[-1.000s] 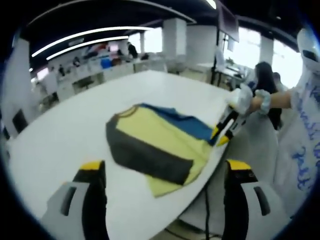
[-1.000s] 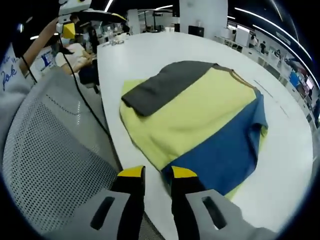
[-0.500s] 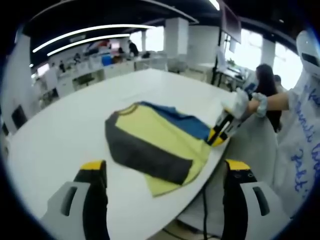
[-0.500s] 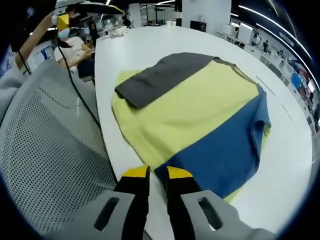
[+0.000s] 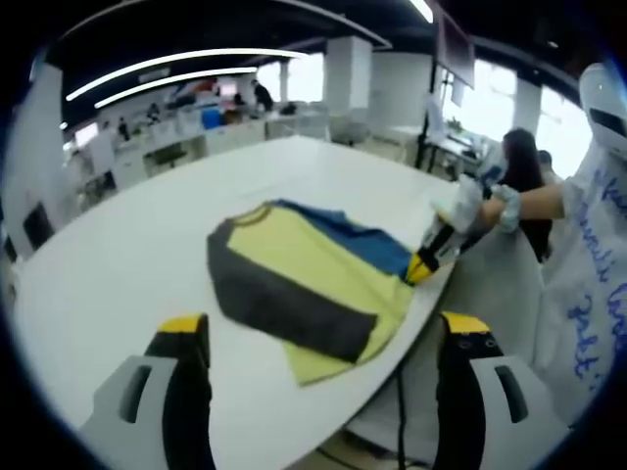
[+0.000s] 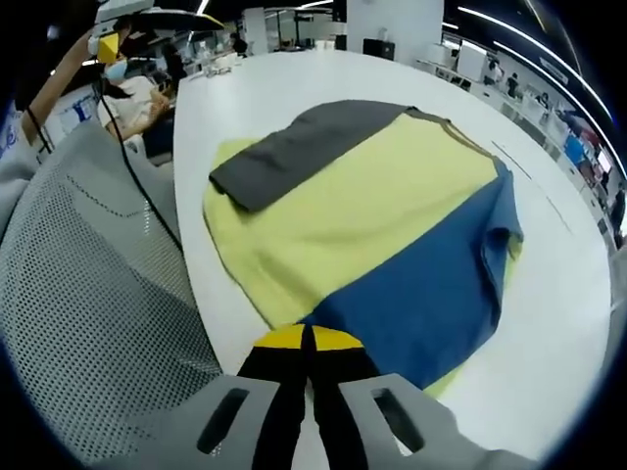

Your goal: Fold the garment on the visible template until the final outline fits inside the template.

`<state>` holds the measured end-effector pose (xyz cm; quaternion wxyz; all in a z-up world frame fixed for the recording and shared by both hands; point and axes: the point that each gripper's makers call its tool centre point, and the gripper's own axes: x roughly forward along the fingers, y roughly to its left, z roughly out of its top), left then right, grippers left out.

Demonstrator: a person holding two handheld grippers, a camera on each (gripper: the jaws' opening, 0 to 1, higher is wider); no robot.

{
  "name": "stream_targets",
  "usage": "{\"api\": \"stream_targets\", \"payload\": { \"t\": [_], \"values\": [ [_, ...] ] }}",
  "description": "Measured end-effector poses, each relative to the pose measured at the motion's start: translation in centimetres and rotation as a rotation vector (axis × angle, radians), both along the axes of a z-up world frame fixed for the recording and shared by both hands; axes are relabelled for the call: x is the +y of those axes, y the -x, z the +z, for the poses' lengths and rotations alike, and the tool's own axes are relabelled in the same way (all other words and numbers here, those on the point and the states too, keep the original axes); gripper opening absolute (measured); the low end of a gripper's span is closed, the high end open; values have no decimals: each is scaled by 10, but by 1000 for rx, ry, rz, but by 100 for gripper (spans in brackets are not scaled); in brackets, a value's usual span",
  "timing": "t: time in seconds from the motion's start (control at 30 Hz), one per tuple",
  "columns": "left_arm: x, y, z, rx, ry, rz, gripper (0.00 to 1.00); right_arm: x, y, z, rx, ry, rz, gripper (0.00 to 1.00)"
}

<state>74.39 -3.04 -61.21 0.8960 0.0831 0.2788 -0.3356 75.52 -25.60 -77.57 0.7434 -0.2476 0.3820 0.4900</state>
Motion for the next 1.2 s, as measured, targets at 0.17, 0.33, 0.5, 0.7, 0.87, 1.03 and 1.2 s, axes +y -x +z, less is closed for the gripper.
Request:
{"api": "stream_targets", "payload": {
  "t": [0.17,0.33,0.5,0.7,0.87,1.03,1.2],
  "values": [
    [0,0,2,-5,5,4,91,4,8,-1,14,4,20,16],
    [-1,1,3,-2,10,-4,90,2,0,-3,-10,23,26,11],
    [-1,1,4,-4,9,-5,90,-1,-2,-3,22,-8,-11,10],
    [0,0,6,-9,10,1,89,-4,-2,-3,50,-23,-32,8],
    [-1,2,5,-7,7,-5,89,-1,4,-1,117,-68,-57,11],
    [-2,2,4,-5,8,-2,88,-5,-4,-2,105,-79,-117,7],
    [-4,2,4,-4,9,-12,87,-3,-6,-3,136,-93,-169,6]
  ]
}}
